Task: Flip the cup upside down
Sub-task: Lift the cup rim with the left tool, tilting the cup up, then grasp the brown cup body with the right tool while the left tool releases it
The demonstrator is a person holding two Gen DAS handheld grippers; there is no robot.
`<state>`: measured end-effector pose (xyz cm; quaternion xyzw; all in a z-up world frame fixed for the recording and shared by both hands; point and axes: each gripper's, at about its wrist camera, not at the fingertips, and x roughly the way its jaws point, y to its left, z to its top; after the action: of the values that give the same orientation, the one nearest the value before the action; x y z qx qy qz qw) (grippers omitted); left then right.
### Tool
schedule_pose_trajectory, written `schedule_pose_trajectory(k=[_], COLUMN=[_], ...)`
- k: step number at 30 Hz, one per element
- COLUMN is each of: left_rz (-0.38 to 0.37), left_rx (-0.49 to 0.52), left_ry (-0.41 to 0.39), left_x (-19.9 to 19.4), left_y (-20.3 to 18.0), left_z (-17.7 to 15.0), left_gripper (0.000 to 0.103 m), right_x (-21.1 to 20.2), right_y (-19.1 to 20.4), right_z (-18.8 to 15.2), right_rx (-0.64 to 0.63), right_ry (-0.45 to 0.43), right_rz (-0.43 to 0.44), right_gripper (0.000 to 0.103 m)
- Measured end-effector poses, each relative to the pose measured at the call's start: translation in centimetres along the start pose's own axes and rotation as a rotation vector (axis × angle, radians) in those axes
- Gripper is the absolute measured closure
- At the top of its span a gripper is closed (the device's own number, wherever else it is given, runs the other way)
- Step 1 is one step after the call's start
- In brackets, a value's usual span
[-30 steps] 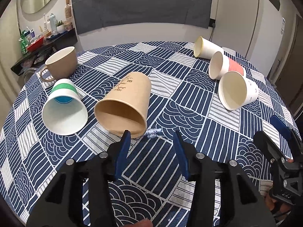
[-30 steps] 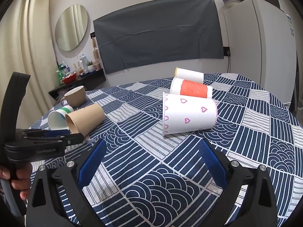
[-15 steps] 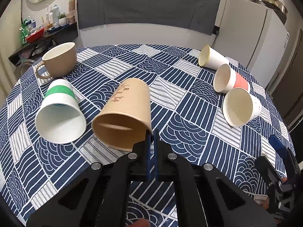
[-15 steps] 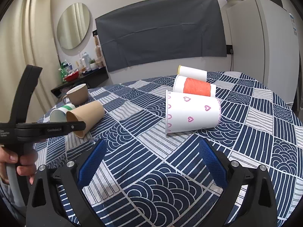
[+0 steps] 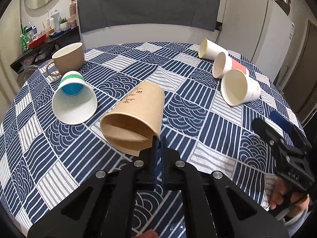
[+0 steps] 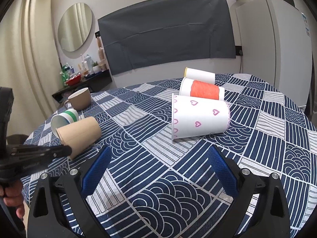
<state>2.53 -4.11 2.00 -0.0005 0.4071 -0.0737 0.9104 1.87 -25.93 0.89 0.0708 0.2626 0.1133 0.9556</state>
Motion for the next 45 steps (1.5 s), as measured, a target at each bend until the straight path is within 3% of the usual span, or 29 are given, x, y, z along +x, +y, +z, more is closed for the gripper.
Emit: schedule_pose_trajectory(k=[16,18,20,21,22,24,26,31,45], left_rz=[-0.042,-0.045,-0.068,-0.073,-0.082,-0.088,-0.088,-0.068,0.093], left_rx=[0.061,0.071,0.069,0.072,0.074,0.084,0.088,0.082,0.122], left_ry=[0.023,0.034,0.047,0.052,0.048,0.034,0.028,-0.010,-0.066], left_x=[-0.9,-0.9,-1.0,-1.1,-1.3,-1.9,-2.2,-3.2,-2.7], left_y=[-1.9,-2.0,-2.0,-2.0,-2.0,-1.9,-1.6,0.1,6.2], left_z=[-2.7,-2.9,-3.2,-3.3,-3.4,-3.7,-3.8,-4.1,-4.3], left_gripper=[0.097,0.090,0.065,0.041,0.031,0.027,0.012,0.006,0.006], right_x=[0.3,0.3,0.4,0.4,0.4,0.4,0.6,1.3,3.0], right_y=[-0.1,-0.1,-0.1,-0.1,-0.1,-0.1,-0.1,-0.3,0.3], right_z=[0.0,0.0,0.0,0.0,0.0,0.0,0.0,0.1,2.1], right_rx=[0.006,0.006,0.006,0.006,0.006,0.006,0.006,0.021,0.146], right_ry=[0.016,0.018,0.018,0.019,0.019,0.021,0.030,0.076,0.273], right_rz=[-0.001,0.000,0.000,0.000,0.000,0.002,0.005,0.009,0.085], right_gripper=[0.009,0.009,0.009,0.009,0.009,0.009,0.009,0.009,0.009])
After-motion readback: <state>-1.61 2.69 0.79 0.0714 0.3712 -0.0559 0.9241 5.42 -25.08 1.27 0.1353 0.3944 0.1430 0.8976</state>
